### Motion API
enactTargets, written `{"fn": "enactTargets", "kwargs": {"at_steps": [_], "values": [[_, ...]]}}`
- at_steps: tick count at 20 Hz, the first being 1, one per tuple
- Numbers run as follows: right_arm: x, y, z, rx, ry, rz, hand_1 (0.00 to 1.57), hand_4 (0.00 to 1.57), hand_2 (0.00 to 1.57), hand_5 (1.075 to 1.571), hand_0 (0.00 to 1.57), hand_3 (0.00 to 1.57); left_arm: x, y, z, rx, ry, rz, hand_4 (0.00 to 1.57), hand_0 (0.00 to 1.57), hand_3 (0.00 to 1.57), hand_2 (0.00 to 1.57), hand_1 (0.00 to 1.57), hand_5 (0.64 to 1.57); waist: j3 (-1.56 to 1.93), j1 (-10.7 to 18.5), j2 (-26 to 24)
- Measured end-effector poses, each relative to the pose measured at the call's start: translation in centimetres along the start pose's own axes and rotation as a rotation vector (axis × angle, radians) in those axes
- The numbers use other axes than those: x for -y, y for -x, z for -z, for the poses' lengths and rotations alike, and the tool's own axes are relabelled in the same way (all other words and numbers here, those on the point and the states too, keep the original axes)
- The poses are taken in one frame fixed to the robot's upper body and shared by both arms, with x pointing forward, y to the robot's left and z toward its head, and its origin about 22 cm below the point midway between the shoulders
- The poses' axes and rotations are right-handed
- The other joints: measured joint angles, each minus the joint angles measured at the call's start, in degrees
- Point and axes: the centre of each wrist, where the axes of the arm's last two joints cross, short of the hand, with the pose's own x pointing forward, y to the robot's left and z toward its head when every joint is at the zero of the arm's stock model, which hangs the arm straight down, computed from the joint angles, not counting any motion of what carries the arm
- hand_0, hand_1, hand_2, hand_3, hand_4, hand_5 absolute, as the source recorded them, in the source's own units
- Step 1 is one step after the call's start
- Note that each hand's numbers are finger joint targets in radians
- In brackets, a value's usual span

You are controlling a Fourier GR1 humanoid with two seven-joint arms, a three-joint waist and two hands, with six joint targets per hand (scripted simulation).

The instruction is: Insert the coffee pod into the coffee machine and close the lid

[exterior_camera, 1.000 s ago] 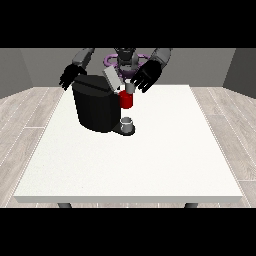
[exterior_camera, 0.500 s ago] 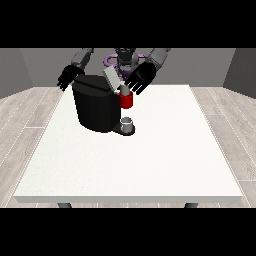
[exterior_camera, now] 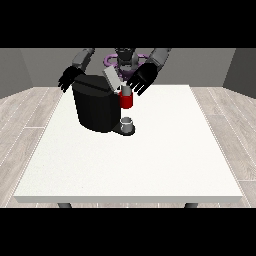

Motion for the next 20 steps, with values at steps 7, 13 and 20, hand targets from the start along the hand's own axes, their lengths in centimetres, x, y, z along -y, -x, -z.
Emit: {"fn": "enactTargets", "kwargs": {"at_steps": [7, 13, 20], "values": [[0.4, 0.5, 0.0, 0.006, 0.015, -0.007, 0.0, 0.42, 0.0, 1.571, 0.0, 0.0, 0.1, -0.3, 0.1, 0.0, 0.01, 0.0, 0.48, 1.22, 1.17, 1.27, 1.22, 1.571, 0.04, 0.5, 0.4], [0.5, -0.1, 0.2, 0.015, 0.002, -0.005, 0.0, 0.42, 0.0, 1.571, 0.0, 0.0, -0.6, 0.6, -0.2, -0.002, 0.005, -0.003, 0.44, 1.13, 1.03, 1.17, 1.13, 1.571, 0.07, -0.1, 1.1], [0.7, -0.1, 0.4, 0.011, 0.025, -0.001, 0.0, 0.41, 0.0, 1.571, 0.0, 0.0, -0.7, 0.9, -0.4, 0.009, 0.003, 0.028, 0.38, 1.07, 0.95, 1.12, 1.07, 1.571, 0.07, 0.3, 1.2]]}}
